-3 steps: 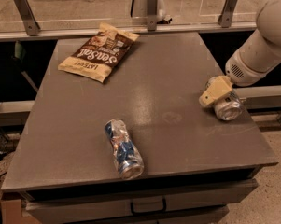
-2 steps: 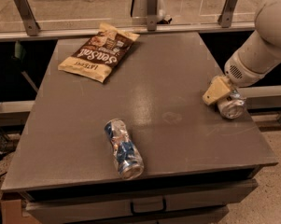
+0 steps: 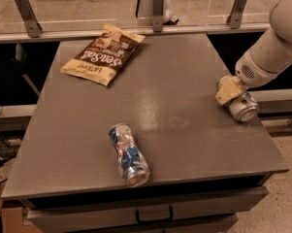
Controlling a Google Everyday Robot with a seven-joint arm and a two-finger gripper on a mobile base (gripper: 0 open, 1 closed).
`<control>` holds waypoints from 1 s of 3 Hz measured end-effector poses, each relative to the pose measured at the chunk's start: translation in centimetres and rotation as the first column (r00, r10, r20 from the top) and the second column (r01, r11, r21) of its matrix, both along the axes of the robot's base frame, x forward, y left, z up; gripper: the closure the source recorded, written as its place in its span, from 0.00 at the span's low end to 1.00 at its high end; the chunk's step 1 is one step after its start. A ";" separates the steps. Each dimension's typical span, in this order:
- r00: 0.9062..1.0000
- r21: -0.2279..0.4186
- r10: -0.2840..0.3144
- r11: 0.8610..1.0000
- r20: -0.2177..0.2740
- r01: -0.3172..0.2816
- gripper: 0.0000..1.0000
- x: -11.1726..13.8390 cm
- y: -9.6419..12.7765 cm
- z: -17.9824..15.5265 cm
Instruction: Move 7up can near brown chip bag
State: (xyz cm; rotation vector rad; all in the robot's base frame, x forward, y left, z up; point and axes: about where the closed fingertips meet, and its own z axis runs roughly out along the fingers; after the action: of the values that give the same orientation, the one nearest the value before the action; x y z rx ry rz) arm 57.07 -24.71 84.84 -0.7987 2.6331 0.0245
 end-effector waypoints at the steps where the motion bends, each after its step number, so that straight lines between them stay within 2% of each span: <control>1: 0.998 0.025 0.049 0.998 0.046 -0.051 1.00 0.8 -0.4 2.7; 2: 0.988 0.017 0.124 0.992 0.095 -0.126 1.00 1.0 -2.4 6.1; 3: 0.978 -0.003 0.170 0.985 0.123 -0.171 1.00 1.4 -2.1 7.1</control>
Offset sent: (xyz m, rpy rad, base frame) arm 0.0111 -0.0549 0.1137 -0.0075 -0.1788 0.2801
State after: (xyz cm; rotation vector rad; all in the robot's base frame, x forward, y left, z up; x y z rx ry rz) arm 58.45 -26.79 91.99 -0.9896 2.4419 0.0310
